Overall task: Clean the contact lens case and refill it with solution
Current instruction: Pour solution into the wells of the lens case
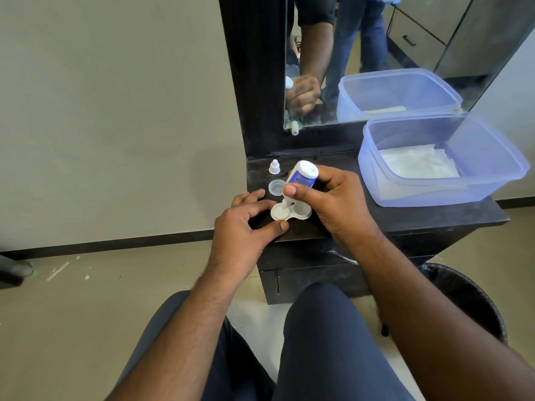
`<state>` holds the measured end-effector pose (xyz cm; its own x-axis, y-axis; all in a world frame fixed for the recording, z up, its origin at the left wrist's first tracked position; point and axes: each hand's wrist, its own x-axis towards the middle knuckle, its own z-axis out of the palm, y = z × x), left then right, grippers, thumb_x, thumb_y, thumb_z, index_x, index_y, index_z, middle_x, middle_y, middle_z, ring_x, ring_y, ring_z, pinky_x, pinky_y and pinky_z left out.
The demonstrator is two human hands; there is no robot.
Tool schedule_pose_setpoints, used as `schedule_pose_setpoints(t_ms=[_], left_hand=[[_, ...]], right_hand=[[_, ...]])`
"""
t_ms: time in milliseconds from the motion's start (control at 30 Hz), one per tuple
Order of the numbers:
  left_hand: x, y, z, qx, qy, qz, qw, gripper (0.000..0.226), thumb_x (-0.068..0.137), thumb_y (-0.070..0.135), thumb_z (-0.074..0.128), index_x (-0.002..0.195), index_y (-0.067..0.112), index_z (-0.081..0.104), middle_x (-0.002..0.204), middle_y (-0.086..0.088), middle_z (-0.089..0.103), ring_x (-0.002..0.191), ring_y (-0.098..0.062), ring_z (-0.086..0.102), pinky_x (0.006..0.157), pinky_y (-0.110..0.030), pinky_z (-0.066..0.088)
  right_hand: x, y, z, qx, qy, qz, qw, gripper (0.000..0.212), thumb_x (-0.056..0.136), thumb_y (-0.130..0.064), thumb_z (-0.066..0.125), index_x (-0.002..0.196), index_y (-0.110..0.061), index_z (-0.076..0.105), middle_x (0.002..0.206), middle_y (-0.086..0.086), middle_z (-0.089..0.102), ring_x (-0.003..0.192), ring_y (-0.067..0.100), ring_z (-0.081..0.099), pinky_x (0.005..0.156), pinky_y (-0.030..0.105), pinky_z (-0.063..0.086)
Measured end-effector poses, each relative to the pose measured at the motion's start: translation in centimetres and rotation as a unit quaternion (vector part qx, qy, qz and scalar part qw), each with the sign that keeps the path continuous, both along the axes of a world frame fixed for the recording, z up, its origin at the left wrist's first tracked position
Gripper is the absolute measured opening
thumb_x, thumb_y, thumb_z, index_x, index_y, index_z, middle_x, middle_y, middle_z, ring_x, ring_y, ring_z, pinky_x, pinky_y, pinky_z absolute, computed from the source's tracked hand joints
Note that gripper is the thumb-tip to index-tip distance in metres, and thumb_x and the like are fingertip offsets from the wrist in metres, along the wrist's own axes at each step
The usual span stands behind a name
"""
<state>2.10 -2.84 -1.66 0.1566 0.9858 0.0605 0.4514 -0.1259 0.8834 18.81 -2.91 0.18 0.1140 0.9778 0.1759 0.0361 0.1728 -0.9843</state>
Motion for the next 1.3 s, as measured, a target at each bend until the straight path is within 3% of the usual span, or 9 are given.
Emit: schedule_pose_setpoints(t_ms=[167, 467, 533, 700, 867, 1133, 1300], left_hand=[[-0.1, -0.1, 0.3, -0.004, 0.008, -0.006, 1.000, 0.038, 0.074, 0.021, 0.082, 0.110, 0.024, 0.073, 0.136, 0.009, 0.056, 0.126, -0.001, 0.047, 0.103, -0.020, 0.036], [0.0, -0.2, 1.0, -0.004, 0.039, -0.005, 0.999, 0.051, 0.072, 0.022, 0.084, 0.120, 0.020, 0.069, 0.136, 0.009, 0.056, 0.122, -0.002, 0.051, 0.104, -0.018, 0.037], [0.0, -0.2, 1.3, -0.002, 0.052, -0.007, 0.999, 0.053, 0.071, 0.021, 0.084, 0.122, 0.020, 0.068, 0.136, 0.007, 0.056, 0.122, -0.001, 0.050, 0.103, -0.016, 0.036], [0.5, 0.0, 1.8, 0.000, 0.087, -0.006, 0.996, 0.054, 0.070, 0.022, 0.085, 0.121, 0.022, 0.068, 0.138, 0.005, 0.056, 0.121, -0.002, 0.050, 0.095, -0.012, 0.031], [0.8, 0.1, 2.2, -0.011, 0.088, 0.009, 0.996, 0.056, 0.066, 0.031, 0.087, 0.119, 0.023, 0.070, 0.135, 0.005, 0.058, 0.121, -0.006, 0.052, 0.094, -0.015, 0.033], [1.1, 0.0, 2.2, -0.001, 0.104, 0.015, 0.994, 0.041, 0.069, 0.026, 0.086, 0.108, 0.029, 0.073, 0.135, 0.002, 0.058, 0.119, -0.010, 0.055, 0.092, -0.018, 0.035], [1.1, -0.1, 2.1, 0.005, 0.105, 0.014, 0.994, 0.038, 0.070, 0.026, 0.084, 0.107, 0.030, 0.074, 0.135, 0.001, 0.058, 0.121, -0.012, 0.054, 0.096, -0.020, 0.036]], right_hand=[[0.1, 0.1, 0.0, 0.009, 0.005, 0.002, 1.000, 0.017, 0.074, -0.014, 0.079, 0.090, -0.010, 0.075, 0.081, 0.002, 0.075, 0.078, 0.015, 0.070, 0.072, 0.027, 0.055], [0.8, 0.2, 0.2, -0.005, 0.118, -0.030, 0.993, 0.015, 0.072, -0.026, 0.078, 0.085, -0.021, 0.074, 0.080, 0.001, 0.071, 0.082, 0.020, 0.066, 0.079, 0.041, 0.053], [1.2, 0.1, 0.4, -0.005, 0.105, -0.040, 0.994, 0.018, 0.069, -0.031, 0.079, 0.083, -0.021, 0.074, 0.078, 0.000, 0.071, 0.081, 0.020, 0.066, 0.078, 0.042, 0.054], [2.2, -0.3, 0.4, 0.004, 0.052, -0.042, 0.998, 0.021, 0.071, -0.028, 0.079, 0.088, -0.016, 0.072, 0.079, -0.002, 0.071, 0.079, 0.015, 0.066, 0.071, 0.028, 0.050], [2.3, -0.1, -0.1, -0.009, 0.037, -0.041, 0.998, 0.022, 0.073, -0.030, 0.077, 0.089, -0.016, 0.071, 0.077, -0.002, 0.072, 0.077, 0.013, 0.067, 0.070, 0.027, 0.050], [2.5, 0.0, -0.6, -0.018, -0.004, -0.033, 0.999, 0.029, 0.072, -0.033, 0.078, 0.094, -0.015, 0.072, 0.082, -0.001, 0.073, 0.082, 0.019, 0.068, 0.080, 0.035, 0.055], [2.5, 0.0, -0.7, -0.014, -0.021, -0.033, 0.999, 0.021, 0.076, -0.027, 0.078, 0.094, -0.017, 0.072, 0.081, -0.004, 0.073, 0.081, 0.015, 0.067, 0.081, 0.035, 0.055]])
